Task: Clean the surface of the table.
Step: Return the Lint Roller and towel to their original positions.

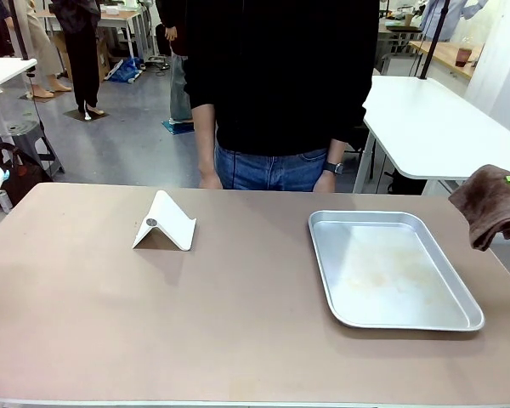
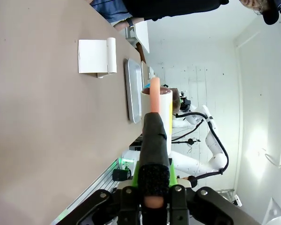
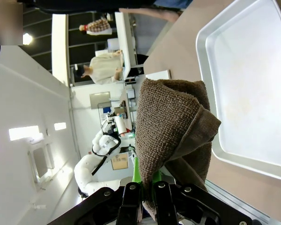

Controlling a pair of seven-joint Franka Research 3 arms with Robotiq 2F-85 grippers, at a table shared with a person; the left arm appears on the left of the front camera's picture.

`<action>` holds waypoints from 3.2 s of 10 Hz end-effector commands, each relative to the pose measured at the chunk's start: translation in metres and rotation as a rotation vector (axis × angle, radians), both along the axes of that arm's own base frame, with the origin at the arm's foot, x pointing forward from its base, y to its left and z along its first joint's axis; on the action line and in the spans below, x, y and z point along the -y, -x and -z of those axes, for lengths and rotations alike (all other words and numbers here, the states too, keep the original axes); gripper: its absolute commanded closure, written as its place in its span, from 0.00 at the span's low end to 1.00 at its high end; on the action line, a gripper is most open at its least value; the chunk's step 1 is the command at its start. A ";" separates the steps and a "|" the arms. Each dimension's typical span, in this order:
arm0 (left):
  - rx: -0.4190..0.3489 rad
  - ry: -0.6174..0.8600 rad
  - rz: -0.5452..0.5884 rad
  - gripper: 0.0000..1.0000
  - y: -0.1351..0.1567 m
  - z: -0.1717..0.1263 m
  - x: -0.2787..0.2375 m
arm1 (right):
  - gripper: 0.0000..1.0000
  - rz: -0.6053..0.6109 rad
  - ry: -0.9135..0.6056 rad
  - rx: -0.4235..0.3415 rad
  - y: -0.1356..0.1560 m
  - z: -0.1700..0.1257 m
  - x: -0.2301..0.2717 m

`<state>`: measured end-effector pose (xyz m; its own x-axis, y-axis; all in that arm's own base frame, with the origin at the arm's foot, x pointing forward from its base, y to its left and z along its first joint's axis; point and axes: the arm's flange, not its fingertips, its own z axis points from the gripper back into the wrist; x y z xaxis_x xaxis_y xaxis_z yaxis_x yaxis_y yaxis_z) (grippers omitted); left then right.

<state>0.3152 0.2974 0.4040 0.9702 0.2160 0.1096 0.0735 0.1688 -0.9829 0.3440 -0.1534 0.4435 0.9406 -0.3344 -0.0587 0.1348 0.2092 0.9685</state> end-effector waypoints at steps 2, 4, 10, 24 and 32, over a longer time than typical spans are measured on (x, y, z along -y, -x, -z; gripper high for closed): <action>0.006 -0.006 0.001 0.87 0.004 -0.001 0.005 | 0.93 -0.002 -0.011 0.014 0.000 -0.003 0.000; 0.006 -0.006 0.001 0.87 0.004 -0.001 0.005 | 0.93 -0.002 -0.011 0.014 0.000 -0.003 0.000; 0.009 0.066 0.004 0.78 0.001 -0.007 0.005 | 0.93 0.017 0.016 0.021 0.003 -0.009 -0.007; -0.204 -0.425 0.256 0.78 -0.121 -0.070 0.286 | 0.93 -0.219 0.334 0.009 -0.083 0.013 -0.367; -0.200 -0.433 0.203 0.78 -0.139 -0.058 0.303 | 0.93 -0.119 0.381 -0.060 -0.102 0.045 -0.370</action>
<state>0.4442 0.0040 0.4601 0.9982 -0.0449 -0.0409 -0.0088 0.5587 -0.8293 0.4328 0.2022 0.4080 0.9874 -0.1580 0.0063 0.0872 0.5776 0.8117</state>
